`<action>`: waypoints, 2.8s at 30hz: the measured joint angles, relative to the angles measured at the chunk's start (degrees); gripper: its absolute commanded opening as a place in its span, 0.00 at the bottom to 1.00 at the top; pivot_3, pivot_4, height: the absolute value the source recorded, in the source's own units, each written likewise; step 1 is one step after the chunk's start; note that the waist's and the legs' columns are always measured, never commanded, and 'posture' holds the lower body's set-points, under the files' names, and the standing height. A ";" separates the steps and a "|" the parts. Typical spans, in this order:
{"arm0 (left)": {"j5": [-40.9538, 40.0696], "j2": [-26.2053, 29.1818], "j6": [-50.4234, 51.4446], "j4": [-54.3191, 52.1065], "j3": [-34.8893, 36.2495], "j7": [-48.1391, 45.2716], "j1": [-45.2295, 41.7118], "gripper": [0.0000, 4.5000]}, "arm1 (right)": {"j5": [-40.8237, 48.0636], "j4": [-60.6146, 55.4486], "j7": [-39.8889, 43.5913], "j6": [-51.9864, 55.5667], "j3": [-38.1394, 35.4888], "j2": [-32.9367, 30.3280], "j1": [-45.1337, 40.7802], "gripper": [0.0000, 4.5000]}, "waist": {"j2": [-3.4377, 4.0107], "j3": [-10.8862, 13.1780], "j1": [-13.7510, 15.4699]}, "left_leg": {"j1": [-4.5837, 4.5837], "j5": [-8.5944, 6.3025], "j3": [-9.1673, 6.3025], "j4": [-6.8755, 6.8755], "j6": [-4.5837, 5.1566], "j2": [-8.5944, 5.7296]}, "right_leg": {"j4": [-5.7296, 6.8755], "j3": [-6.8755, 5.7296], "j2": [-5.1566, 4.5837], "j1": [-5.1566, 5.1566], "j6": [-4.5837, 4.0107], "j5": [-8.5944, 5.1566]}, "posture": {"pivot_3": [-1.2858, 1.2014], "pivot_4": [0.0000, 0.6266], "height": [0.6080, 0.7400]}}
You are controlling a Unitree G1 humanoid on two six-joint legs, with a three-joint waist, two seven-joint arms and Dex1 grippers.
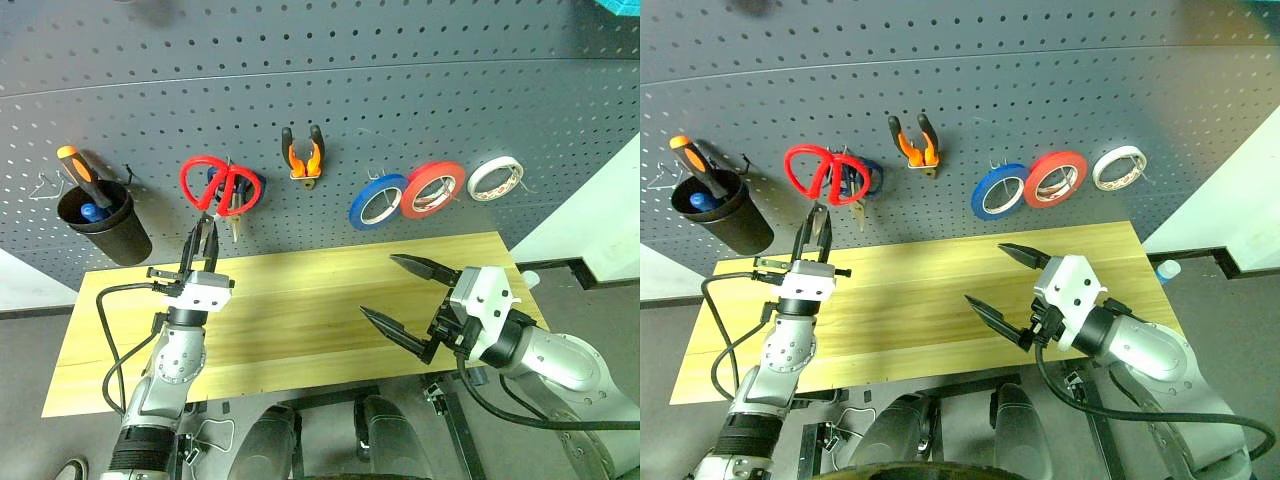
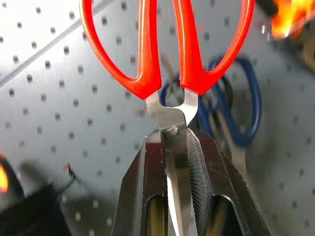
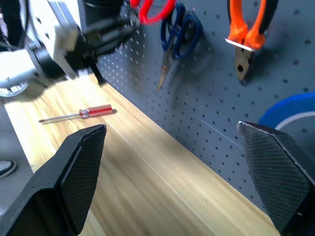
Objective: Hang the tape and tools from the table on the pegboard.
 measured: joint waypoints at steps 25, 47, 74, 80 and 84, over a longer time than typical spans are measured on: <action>-0.27 -0.02 -0.45 0.57 -1.02 -2.40 3.37 0.05 | -2.75 0.07 -0.01 -0.75 0.19 0.03 2.64 1.00 | 0.01 0.00 0.01 | 0.00 0.00 -0.01 0.00 0.00 0.00 | 0.00 0.00 0.01 0.00 0.00 0.00 | 0.51 0.31 0.90; 2.00 0.44 -0.76 10.91 -0.77 1.65 -3.12 0.05 | 6.69 -4.94 -1.13 0.15 -2.64 0.35 -1.29 1.00 | 0.01 0.00 -0.03 | 0.00 0.00 -0.01 0.00 0.01 0.00 | -0.01 0.00 0.02 0.00 0.01 0.00 | 0.51 0.32 0.90; -2.30 -0.55 3.92 21.27 -4.02 -1.90 -0.42 0.63 | 21.45 -8.02 -6.48 -0.28 -8.37 -2.53 -3.96 1.00 | 0.02 -0.01 0.17 | -0.03 -0.02 -0.05 -0.01 0.05 0.01 | -0.03 -0.02 -0.04 0.00 0.01 0.00 | 0.51 0.32 0.90; -7.75 -0.70 10.41 20.82 -3.18 -7.60 2.96 0.63 | 20.37 -7.85 -6.18 -0.34 -8.09 -2.51 -3.32 1.00 | 0.03 -0.02 -0.63 | 0.01 -0.04 -0.01 -0.06 0.07 0.05 | -0.05 0.02 -0.02 -0.01 0.01 -0.01 | 0.51 0.30 0.90; -16.28 1.00 25.27 18.18 1.20 -15.39 10.68 0.63 | 18.84 -7.51 -6.03 -0.53 -8.06 -2.50 -2.01 1.00 | 0.01 -0.01 -1.28 | -0.05 -0.06 -0.05 -0.09 0.10 0.06 | -0.05 0.00 -0.02 -0.06 0.00 -0.02 | 0.52 0.31 0.90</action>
